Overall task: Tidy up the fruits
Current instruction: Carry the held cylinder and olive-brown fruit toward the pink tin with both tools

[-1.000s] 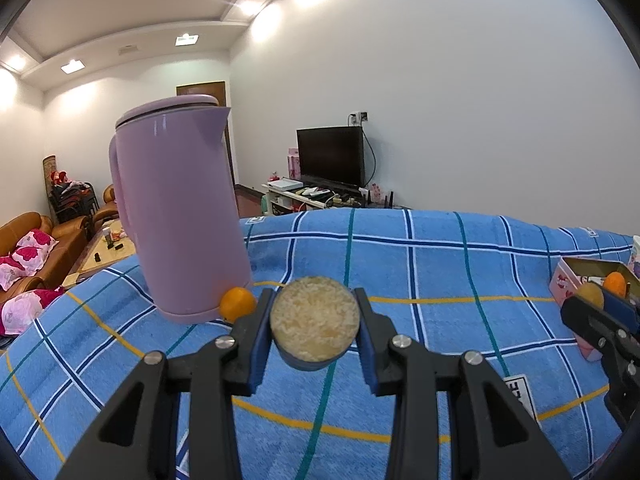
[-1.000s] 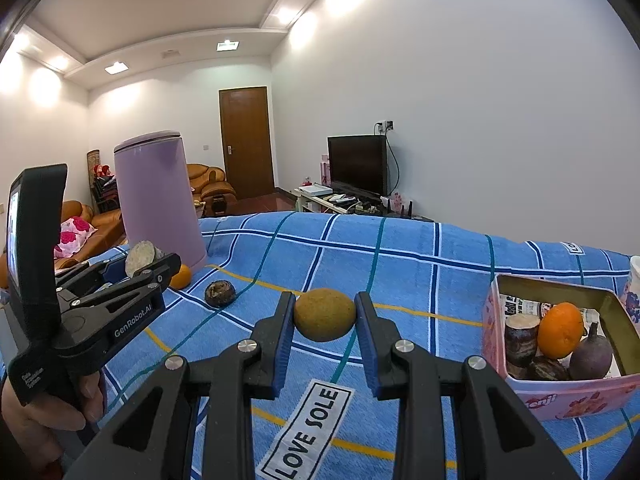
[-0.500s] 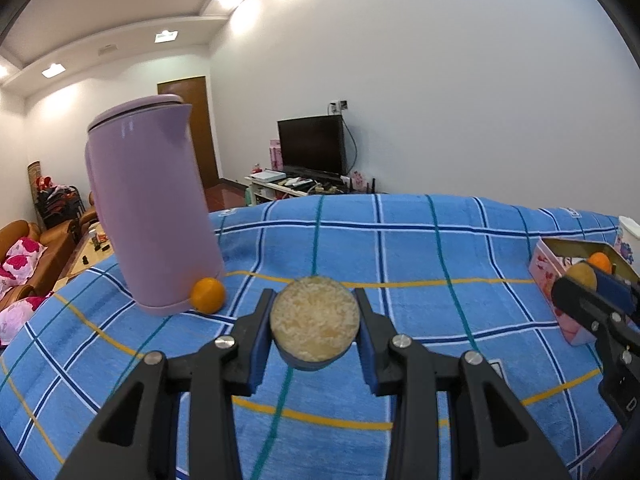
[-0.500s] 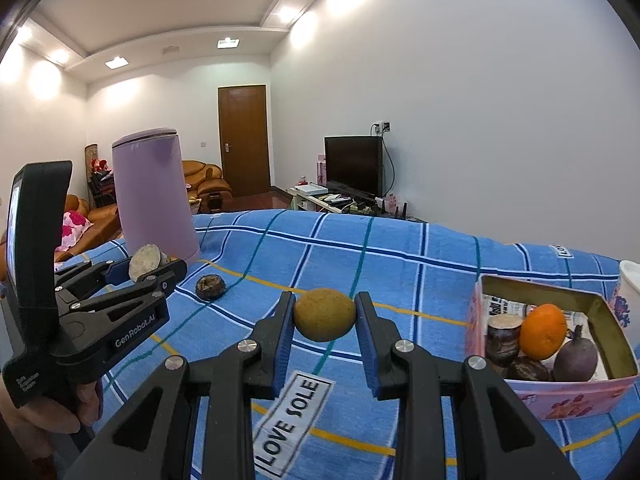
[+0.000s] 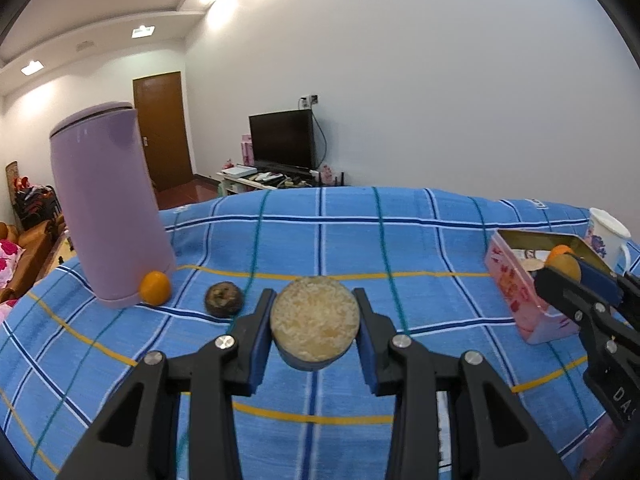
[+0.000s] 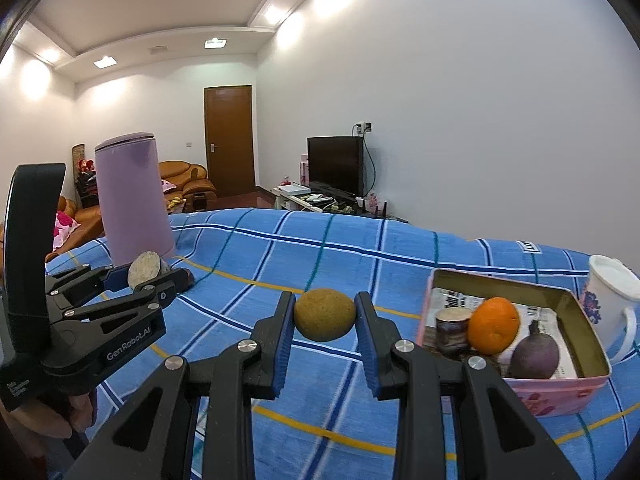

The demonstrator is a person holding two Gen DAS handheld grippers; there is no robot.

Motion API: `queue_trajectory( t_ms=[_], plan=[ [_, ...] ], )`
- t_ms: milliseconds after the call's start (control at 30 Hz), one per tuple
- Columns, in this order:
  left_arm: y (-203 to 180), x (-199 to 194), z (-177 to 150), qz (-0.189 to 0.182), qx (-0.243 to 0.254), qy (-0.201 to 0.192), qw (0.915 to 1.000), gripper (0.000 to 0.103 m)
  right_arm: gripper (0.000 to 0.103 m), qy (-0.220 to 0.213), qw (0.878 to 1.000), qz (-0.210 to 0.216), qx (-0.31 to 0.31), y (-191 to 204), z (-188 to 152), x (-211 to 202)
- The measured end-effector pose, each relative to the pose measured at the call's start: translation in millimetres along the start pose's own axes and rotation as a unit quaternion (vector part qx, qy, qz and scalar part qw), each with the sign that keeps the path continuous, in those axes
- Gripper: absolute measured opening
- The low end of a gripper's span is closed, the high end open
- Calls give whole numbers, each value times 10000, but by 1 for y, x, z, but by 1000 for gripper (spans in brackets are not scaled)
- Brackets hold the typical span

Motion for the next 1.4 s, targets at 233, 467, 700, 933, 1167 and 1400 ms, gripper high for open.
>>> queue_trajectory(
  t_ms=[233, 467, 700, 933, 1167, 1400],
  plan=[
    [-26, 2, 0, -164, 82, 56, 9998, 39, 32, 16, 9999, -104, 30, -19, 0, -5],
    [-56, -1, 1, -349, 243, 58, 9991, 39, 32, 25, 9998, -178, 25, -37, 1, -10],
    [-82, -2, 2, -545, 284, 55, 9981, 39, 32, 13, 9996, -297, 30, -57, 1, -14],
    [-102, 2, 8, -660, 272, 51, 9974, 39, 32, -86, 9990, -406, 158, -79, 6, -22],
    [-131, 2, 17, -842, 320, -31, 9959, 39, 32, -206, 9972, -612, 383, -111, 11, -30],
    [-151, 5, 19, -963, 348, -31, 9947, 39, 32, -272, 9937, -916, 582, -151, 13, -38]
  ],
)
Point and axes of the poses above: each gripper's, at about its wrist camera, not at the fingertips, and x roughly the way its jaws point, y to its left, z to its top, the point moved 10 cm from there along x, roughly the way its jaws point, and after that the axes turned 9 degrees about -y, right-handed, at the moved point
